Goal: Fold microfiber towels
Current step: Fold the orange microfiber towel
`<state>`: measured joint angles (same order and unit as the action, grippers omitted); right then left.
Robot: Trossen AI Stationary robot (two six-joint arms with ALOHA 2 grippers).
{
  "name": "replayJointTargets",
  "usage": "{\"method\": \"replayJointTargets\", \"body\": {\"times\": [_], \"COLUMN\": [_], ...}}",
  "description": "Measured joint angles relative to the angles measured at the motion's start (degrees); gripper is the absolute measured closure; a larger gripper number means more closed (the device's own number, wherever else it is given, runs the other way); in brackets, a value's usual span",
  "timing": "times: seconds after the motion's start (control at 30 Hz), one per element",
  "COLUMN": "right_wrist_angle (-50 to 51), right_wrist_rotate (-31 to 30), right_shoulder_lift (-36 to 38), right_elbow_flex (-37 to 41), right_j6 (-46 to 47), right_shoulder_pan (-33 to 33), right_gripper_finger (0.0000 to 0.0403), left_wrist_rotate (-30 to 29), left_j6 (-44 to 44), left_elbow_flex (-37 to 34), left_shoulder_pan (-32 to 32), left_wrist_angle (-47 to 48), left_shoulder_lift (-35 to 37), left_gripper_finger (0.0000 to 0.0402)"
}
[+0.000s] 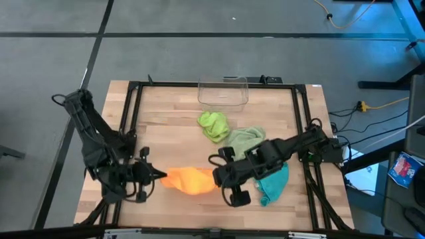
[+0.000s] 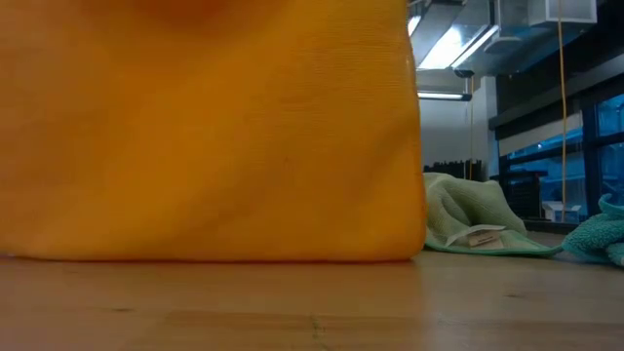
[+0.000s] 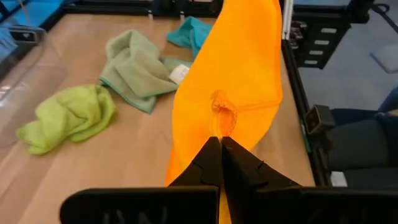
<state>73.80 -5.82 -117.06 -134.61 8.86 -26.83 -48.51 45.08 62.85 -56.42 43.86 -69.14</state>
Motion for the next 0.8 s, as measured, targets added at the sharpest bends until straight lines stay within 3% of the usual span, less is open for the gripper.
{"method": "replayJointTargets", "body": {"times": [0.37,0.8], "right_wrist_angle": [-2.75,-5.12], "right_wrist_rotate": [-0.07,-0.60], "right_shoulder_lift": [-3.97,-7.27], "right_elbow_flex": [0.00,0.00], "right_j6": [0.04,10.26], "right_shoulder_pan": [-3.42,-7.18], "right_gripper_finger": [0.0395,0.0395], "left_wrist_rotate": [-1.53,2.04], "left_j6": [5.71,10.32], "left_elbow_flex": [0.02,0.02], "left_shoulder_pan": [-2.21,-4.37], "left_wrist_angle": [-1.28,-1.67], "left_shoulder_lift": [-4.81,-7.53], "left_gripper_finger": [0.0401,0.0401]}}
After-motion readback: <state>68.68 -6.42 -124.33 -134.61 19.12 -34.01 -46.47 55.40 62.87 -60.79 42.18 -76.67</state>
